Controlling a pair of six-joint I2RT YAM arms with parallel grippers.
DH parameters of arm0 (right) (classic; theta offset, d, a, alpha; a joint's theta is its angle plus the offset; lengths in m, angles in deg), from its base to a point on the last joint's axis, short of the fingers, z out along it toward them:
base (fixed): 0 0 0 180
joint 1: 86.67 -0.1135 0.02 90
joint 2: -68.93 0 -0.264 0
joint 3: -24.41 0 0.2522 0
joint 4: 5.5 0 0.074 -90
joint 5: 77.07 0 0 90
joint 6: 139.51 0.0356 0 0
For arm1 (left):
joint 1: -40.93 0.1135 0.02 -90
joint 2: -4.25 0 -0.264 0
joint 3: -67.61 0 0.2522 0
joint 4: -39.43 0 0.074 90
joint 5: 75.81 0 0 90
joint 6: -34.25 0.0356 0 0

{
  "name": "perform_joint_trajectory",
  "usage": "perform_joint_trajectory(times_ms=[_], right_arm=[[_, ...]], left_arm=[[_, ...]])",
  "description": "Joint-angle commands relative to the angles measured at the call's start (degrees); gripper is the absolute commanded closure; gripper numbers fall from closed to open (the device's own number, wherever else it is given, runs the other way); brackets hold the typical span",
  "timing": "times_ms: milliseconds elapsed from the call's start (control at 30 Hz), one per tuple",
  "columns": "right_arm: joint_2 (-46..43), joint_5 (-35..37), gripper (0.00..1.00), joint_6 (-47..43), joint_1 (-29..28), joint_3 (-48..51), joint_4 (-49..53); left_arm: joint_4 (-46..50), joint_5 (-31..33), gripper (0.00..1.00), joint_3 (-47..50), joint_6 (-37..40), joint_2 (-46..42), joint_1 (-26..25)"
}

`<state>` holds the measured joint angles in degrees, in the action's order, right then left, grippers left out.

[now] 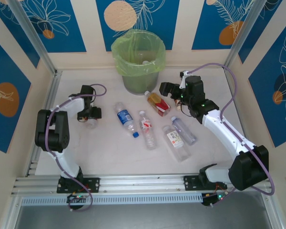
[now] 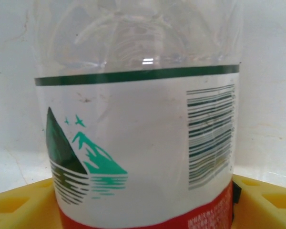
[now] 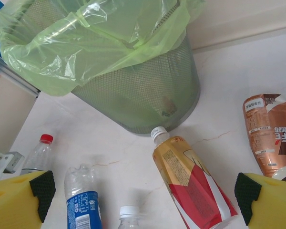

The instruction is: Put the plastic bottles in the bin

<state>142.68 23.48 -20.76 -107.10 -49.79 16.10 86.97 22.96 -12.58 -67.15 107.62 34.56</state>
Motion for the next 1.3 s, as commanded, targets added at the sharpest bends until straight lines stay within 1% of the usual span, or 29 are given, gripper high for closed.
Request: perform_joint_trajectory(times_ms=[0, 167, 267, 333, 400, 467, 533, 600, 667, 767, 1100, 1200, 1267], right_arm=[[0.4, 0.0, 0.01, 0.6, 0.0, -2.4, 1.0], [0.7, -0.2, 0.01, 0.8, 0.0, -2.6, 1.2], [0.7, -0.2, 0.01, 0.9, 0.0, -2.7, 1.4], [0.7, -0.3, 0.01, 0.9, 0.0, -2.8, 1.7], [0.7, -0.2, 0.01, 0.9, 0.0, -2.9, 1.9], [0.7, -0.2, 0.01, 1.1, 0.0, -2.9, 2.1], [0.7, -0.2, 0.01, 1.3, 0.0, -3.0, 2.1], [0.8, -0.2, 0.01, 1.5, -0.1, -3.0, 2.0], [0.8, -0.3, 0.01, 1.5, -0.1, -3.1, 2.2], [0.7, 0.0, 0.01, 1.3, -0.1, -3.5, 3.0], [-1.0, 0.4, 0.01, 0.7, -0.1, -2.7, 4.1], [-1.1, 0.0, 0.01, 0.7, -0.1, -2.4, 4.0], [-1.3, -1.4, 0.01, 0.7, -0.2, -1.9, 3.2]], left_arm=[[1.6, 3.0, 0.2, -1.9, 1.1, 2.3, -1.2], [-0.4, 1.1, 0.21, -0.8, 1.1, 3.0, -1.3], [-0.5, 1.4, 0.29, -1.0, 1.0, 3.4, -1.4], [-0.6, 0.4, 0.33, -1.0, 1.6, 3.4, -1.4], [-0.6, 0.4, 0.34, -0.9, 1.8, 3.1, -1.6], [-0.7, 0.5, 0.39, -0.7, 2.0, 2.6, -1.7], [-1.2, 0.3, 0.4, -0.4, 2.2, 1.7, -1.8], [-1.9, -0.1, 0.4, 0.2, 2.7, 0.6, -1.9], [-2.3, -0.5, 0.42, 0.6, 2.9, -0.5, -1.9], [-3.2, -0.9, 0.48, 1.4, 2.9, -2.3, -2.1], [-7.0, -2.1, 0.52, 5.3, 2.8, -10.2, -2.9], [-8.9, -4.7, 0.53, 6.9, 3.0, -13.7, -3.5], [-10.9, -7.8, 0.54, 8.4, 3.5, -16.6, -4.3]])
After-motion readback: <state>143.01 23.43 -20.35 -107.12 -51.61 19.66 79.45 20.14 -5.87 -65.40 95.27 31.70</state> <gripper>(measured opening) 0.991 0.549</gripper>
